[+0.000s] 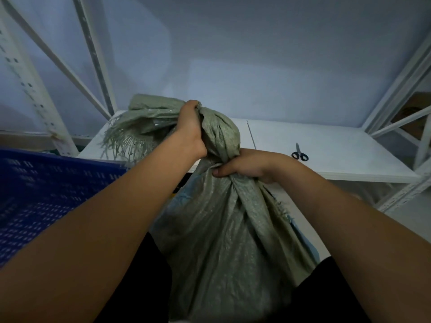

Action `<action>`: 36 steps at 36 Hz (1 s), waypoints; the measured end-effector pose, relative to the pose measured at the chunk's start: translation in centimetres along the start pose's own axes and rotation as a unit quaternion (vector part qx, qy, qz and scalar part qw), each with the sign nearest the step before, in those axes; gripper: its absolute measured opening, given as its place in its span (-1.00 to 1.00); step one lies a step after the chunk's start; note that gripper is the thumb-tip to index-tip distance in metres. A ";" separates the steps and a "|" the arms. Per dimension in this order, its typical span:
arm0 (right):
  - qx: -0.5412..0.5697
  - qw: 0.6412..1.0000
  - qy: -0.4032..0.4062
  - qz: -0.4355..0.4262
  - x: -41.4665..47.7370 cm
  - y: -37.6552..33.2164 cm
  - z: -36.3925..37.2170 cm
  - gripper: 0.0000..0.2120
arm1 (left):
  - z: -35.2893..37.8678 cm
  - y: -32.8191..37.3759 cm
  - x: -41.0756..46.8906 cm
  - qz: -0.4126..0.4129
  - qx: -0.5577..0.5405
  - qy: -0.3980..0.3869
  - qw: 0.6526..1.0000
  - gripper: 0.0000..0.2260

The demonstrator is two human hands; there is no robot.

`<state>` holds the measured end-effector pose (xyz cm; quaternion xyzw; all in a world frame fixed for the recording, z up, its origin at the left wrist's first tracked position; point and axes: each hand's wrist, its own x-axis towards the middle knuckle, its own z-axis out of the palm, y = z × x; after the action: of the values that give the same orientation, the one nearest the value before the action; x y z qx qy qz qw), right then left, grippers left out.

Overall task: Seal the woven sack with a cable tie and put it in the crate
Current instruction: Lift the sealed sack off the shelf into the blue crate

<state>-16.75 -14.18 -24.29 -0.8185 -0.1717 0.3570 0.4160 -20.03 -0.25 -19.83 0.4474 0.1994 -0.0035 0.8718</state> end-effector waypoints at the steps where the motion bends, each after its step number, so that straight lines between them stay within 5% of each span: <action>1: 0.002 1.000 0.003 -0.002 0.0 0.0 0.0 -0.53 | 0.0 0.1 0.0 0.001 -0.003 -0.001 1.000 -0.58; 36: -0.015 0.977 0.207 -0.039 2.7 0.0 0.3 -0.57 | -1.9 1.0 0.7 0.055 -0.041 -0.059 0.996 -0.62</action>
<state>-15.07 -12.48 -25.63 -0.8737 -0.1187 0.1609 0.4436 -19.90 1.90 -20.28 0.4208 0.1228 0.0259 0.8985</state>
